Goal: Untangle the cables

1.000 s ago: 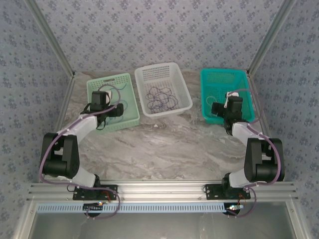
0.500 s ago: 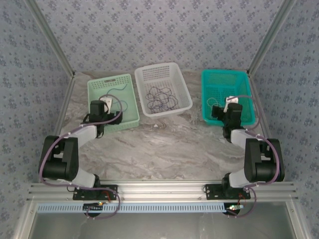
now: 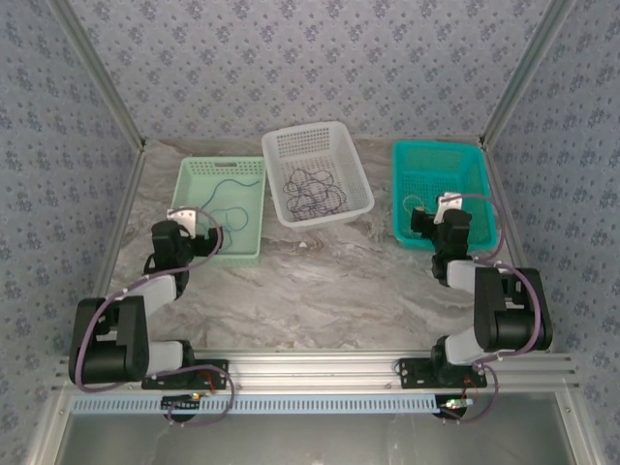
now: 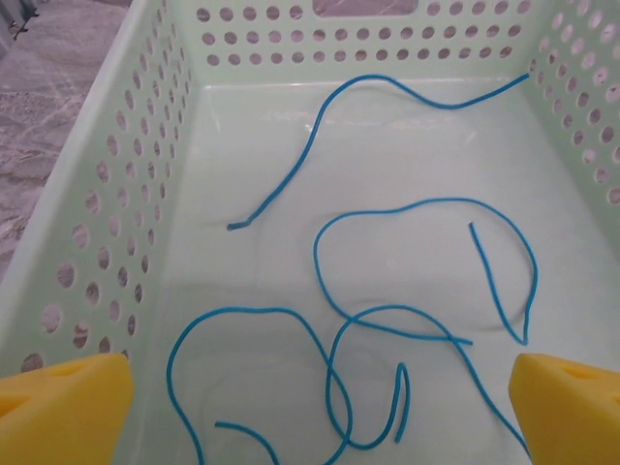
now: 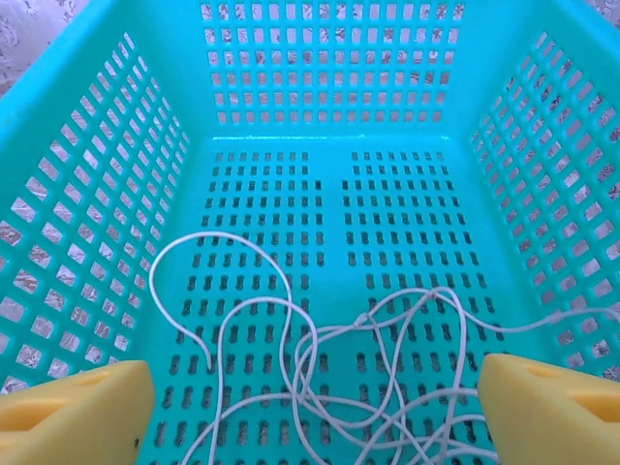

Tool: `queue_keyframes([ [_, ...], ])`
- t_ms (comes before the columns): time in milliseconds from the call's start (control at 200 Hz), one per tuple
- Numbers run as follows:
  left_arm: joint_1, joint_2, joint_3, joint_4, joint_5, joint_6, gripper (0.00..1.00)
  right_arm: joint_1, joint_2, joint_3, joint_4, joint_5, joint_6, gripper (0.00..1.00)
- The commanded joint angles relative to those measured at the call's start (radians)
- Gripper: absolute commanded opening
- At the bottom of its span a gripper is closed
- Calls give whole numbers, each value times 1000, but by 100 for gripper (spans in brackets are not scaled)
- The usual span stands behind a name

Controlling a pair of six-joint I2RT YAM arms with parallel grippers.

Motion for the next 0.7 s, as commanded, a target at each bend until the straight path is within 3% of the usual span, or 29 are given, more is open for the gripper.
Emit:
queue_keyframes([
  [0, 23, 49, 22, 107, 63, -10, 99, 2, 43, -48, 62, -23, -15, 89],
  [145, 50, 133, 42, 175, 117, -26, 99, 12, 50, -60, 89, -4, -24, 92],
  [220, 63, 174, 28, 243, 118, -39, 99, 17, 50, -62, 95, 4, -25, 100],
  [455, 70, 235, -8, 364, 138, -40, 99, 17, 52, -61, 93, 4, -25, 100],
  [695, 69, 230, 0, 341, 115, -43, 99, 17, 51, -61, 93, 3, -25, 100],
])
